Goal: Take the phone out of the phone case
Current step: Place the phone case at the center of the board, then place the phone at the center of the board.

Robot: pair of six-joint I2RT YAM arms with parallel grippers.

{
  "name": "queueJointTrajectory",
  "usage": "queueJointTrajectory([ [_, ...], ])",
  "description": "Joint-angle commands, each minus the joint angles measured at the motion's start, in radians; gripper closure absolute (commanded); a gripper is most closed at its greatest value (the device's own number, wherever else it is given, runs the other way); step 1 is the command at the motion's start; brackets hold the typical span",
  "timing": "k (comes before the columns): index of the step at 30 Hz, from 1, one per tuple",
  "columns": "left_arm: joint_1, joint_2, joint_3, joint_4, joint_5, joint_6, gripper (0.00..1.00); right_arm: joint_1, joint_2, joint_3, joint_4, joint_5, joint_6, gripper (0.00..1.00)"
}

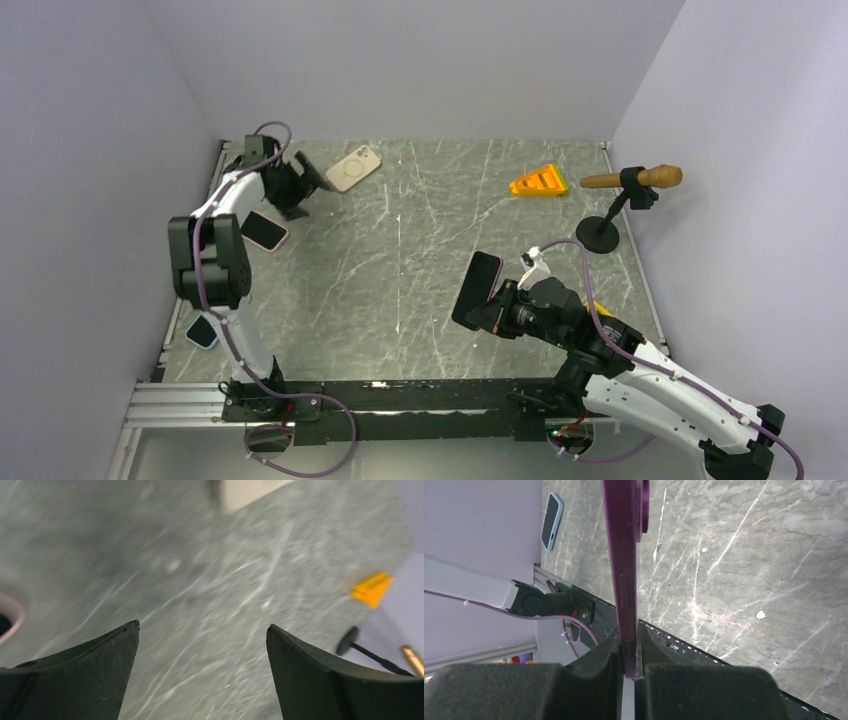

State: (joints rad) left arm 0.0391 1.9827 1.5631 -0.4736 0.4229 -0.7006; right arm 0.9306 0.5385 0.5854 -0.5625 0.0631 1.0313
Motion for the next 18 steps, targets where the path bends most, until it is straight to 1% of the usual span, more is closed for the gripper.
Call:
queueJointTrajectory([
  [1,0.001,-0.279,-0.249,-0.107,-0.203,0.071,0.01,-0.003,0.007,-0.004,0.100,-0.029,-0.006,1.00],
  [3,-0.005,-0.409,-0.390,-0.044,-0.164,0.067,0.01,-0.003,0.030,-0.002,0.108,-0.037,-0.010,1.00],
  [6,-0.055,-0.594,-0.562,-0.008,-0.112,0.090,0.01,-0.006,0.057,-0.001,0.114,-0.039,-0.017,1.00],
  [10,-0.174,-0.811,-0.744,0.012,-0.094,0.091,0.01,-0.010,0.090,-0.014,0.135,-0.046,-0.019,1.00],
  [12,-0.217,-0.898,-0.813,0.008,-0.102,0.068,0.01,-0.014,0.107,-0.023,0.150,-0.048,-0.014,1.00],
  [14,-0.257,-0.972,-0.880,0.035,-0.071,0.040,0.01,-0.029,0.128,-0.030,0.150,-0.045,-0.014,1.00],
  [16,-0.284,-1.038,-0.948,0.084,-0.012,0.007,0.01,-0.079,0.157,-0.036,0.145,-0.056,-0.031,1.00],
  [18,-0.309,-1.091,-1.013,0.145,0.051,-0.008,0.01,-0.182,0.196,-0.051,0.159,-0.164,-0.071,1.00],
])
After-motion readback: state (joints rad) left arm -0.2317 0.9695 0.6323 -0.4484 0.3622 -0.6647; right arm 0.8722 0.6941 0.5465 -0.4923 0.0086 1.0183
